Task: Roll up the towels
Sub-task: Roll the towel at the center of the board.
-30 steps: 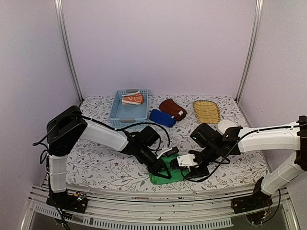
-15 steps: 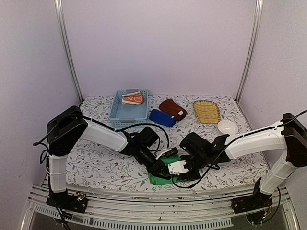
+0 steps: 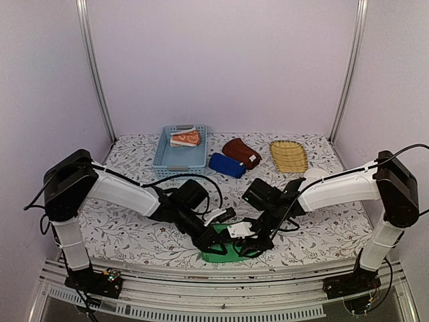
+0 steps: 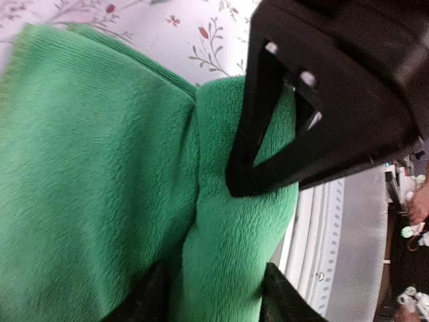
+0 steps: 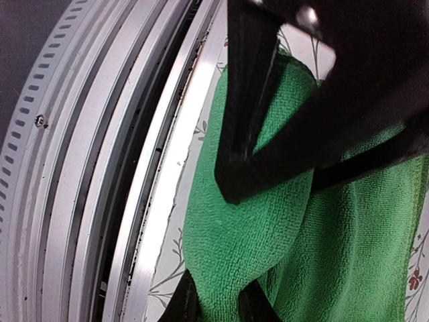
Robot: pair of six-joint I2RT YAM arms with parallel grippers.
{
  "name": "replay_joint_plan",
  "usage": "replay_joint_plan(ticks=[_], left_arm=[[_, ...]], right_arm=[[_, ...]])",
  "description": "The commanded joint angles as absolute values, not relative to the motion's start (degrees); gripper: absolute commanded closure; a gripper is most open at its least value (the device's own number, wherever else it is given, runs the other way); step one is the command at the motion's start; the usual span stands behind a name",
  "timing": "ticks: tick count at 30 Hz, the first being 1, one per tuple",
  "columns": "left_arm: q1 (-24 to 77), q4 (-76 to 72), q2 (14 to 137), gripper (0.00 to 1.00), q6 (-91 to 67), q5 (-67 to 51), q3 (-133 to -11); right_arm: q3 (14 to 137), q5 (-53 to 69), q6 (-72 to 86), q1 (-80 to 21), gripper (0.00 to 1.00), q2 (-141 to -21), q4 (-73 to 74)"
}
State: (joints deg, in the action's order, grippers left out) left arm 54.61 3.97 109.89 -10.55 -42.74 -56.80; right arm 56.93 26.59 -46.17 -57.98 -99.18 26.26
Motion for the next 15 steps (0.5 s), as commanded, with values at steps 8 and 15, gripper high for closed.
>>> replay_joint_plan(ticks=[8, 15], left_arm=[[52.2, -5.8, 85.9, 0.46, -16.3, -17.6, -40.0], [69.5, -8.1, 72.3, 0.46, -5.2, 17.3, -32.5]], right_arm=[[68.4, 44.0, -48.9, -51.3, 0.9, -115.0, 46.5], [78.1, 50.6, -49.8, -46.3, 0.9, -126.7, 56.6]])
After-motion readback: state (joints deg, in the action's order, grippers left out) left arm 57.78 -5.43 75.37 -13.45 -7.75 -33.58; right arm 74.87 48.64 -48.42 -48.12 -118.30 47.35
